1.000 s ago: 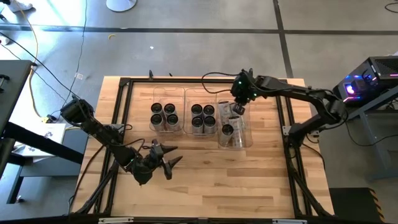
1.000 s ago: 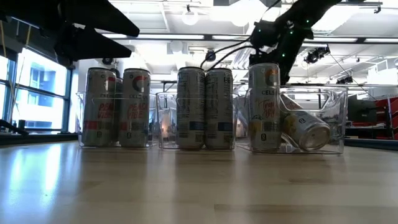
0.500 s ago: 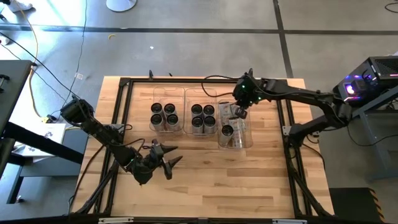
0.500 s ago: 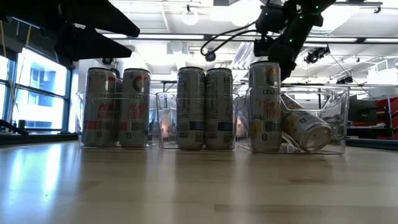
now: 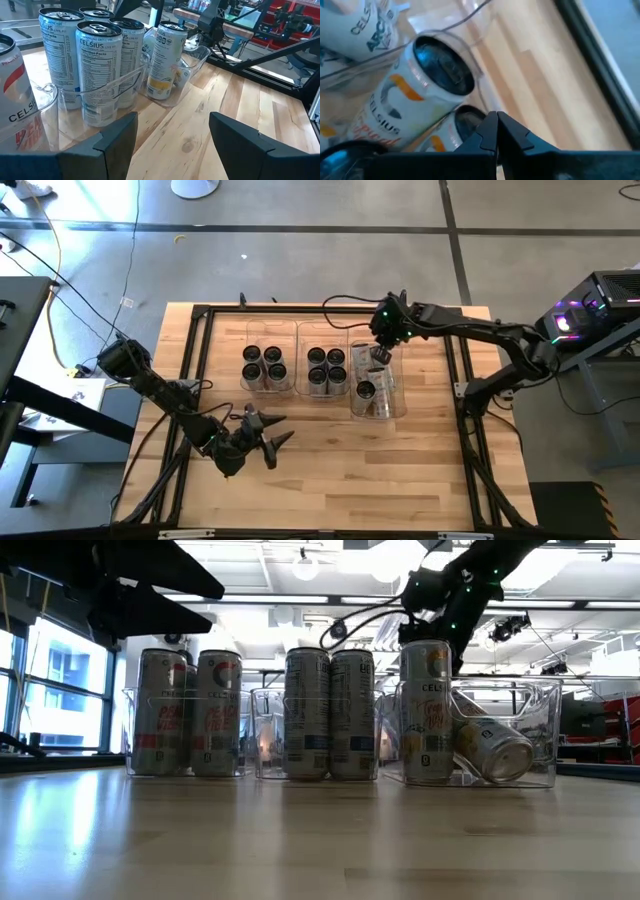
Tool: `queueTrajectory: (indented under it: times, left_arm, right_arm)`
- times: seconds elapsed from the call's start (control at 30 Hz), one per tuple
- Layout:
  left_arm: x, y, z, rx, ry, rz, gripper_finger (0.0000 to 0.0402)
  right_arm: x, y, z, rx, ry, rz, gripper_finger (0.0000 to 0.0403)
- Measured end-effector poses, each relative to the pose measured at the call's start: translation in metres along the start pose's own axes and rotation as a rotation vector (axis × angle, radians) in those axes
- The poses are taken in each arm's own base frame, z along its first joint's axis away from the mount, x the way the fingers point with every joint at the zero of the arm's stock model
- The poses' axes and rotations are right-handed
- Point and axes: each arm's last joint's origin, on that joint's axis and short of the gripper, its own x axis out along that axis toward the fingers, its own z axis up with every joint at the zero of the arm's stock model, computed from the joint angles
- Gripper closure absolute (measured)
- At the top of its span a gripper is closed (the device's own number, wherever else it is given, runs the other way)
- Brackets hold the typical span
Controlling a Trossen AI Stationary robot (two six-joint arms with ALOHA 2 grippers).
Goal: Sort soda cans
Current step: Adjust the white-yellow soda cans
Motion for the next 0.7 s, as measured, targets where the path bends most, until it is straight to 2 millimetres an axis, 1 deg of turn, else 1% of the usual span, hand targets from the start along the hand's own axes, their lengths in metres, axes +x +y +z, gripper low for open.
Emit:
queueTrajectory:
  times: [0.27,0.4,0.7]
  left_arm:
    - [0.0,0.0,0.0,0.003,0.001,0.0,0.0161]
    - [0.0,0.0,0.0,0.006,0.001,0.0,0.0161]
    - [0.0,0.0,0.0,0.008,0.001,0.0,0.0161]
  right_arm:
    - [0.0,0.003,-0.005,0.004,0.054,0.083,0.0403]
    - [-0.003,0.004,-0.009,0.006,0.081,0.124,0.0403]
    - [-0.013,0.008,-0.012,0.013,0.073,0.208,0.0403]
